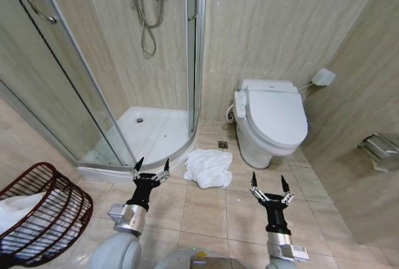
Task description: Discard the used towel into the hamper.
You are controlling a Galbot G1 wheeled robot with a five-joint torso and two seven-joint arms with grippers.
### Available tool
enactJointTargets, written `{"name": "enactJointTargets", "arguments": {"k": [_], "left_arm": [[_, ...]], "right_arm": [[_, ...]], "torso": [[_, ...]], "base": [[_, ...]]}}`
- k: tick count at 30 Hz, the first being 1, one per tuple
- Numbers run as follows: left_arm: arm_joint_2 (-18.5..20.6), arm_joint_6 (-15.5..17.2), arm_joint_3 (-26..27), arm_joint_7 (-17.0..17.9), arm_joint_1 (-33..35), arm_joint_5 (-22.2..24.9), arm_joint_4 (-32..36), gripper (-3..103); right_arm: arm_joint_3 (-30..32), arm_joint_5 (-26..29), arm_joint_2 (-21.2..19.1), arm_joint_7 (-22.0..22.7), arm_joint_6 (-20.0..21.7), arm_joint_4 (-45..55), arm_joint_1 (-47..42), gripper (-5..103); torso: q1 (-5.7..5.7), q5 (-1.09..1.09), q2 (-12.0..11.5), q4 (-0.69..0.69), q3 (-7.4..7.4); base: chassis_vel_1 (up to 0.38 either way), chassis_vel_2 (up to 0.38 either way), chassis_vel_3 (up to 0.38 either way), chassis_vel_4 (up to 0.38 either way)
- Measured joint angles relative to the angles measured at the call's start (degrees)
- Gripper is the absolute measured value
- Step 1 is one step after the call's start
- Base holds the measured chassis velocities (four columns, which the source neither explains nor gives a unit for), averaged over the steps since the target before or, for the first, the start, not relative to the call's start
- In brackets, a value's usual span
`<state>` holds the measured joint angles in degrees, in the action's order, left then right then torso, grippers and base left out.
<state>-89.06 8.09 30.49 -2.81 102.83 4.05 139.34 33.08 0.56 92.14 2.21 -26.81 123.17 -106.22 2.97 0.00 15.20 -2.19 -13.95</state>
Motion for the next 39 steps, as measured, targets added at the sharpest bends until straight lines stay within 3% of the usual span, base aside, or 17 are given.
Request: {"name": "enactJointTargets", "arguments": {"k": [12,19,23,25,26,28,30,34,39], "left_arm": [[0.00,0.00,0.00,0.00,0.00,0.00,0.00,100],[-0.01,0.00,0.00,-0.01,0.00,0.00,0.00,100],[0.00,0.00,0.00,-0.01,-0.01,0.00,0.00,100],[0.02,0.00,0.00,-0.01,0.00,0.00,0.00,100],[0.02,0.00,0.00,-0.01,0.00,0.00,0.00,100],[0.01,0.00,0.00,-0.01,0.01,0.00,0.00,100],[0.00,0.00,0.00,-0.01,0.02,0.00,0.00,100],[0.00,0.00,0.00,-0.01,0.01,0.00,0.00,100],[0.00,0.00,0.00,-0.01,0.00,0.00,0.00,100]], "right_arm": [[0.38,0.51,0.00,-0.03,-0.51,-0.25,0.13,100],[0.89,1.38,0.00,-0.71,-3.22,-1.03,0.66,100],[1.61,5.44,-0.16,-2.33,-2.56,-1.54,1.02,100],[2.13,11.73,-1.69,-6.18,-0.05,-2.20,1.41,100],[2.13,11.73,-1.69,-6.18,-0.05,-2.20,1.41,100],[2.35,19.34,-4.18,-8.87,5.53,-3.01,2.42,100],[2.61,22.98,-5.91,-8.87,10.31,-4.21,3.89,100],[2.82,23.93,-7.83,-6.58,14.37,-7.57,6.75,100],[2.85,23.23,-9.56,-6.08,15.31,-12.67,10.16,100]], "torso": [[0.03,0.00,0.04,0.00,-0.04],[0.05,0.00,0.04,-0.01,-0.06],[0.06,0.01,0.05,0.01,-0.07],[0.04,0.00,0.06,0.02,-0.06],[0.04,0.00,0.06,0.02,-0.06],[0.03,0.00,0.08,0.01,-0.05],[0.02,0.00,0.09,-0.01,-0.05],[0.03,0.01,0.09,0.01,-0.06],[0.04,0.01,0.09,0.00,-0.07]], "base": [[-0.170,0.163,0.163,-0.162],[-0.199,0.197,0.175,-0.156],[-0.094,0.082,0.014,-0.016],[-0.004,0.008,-0.065,-0.011],[-0.004,-0.010,-0.076,-0.011],[0.064,-0.008,-0.054,0.023],[0.077,-0.034,-0.016,0.042],[0.017,-0.008,0.000,0.007],[0.000,0.000,0.000,0.000]]}}
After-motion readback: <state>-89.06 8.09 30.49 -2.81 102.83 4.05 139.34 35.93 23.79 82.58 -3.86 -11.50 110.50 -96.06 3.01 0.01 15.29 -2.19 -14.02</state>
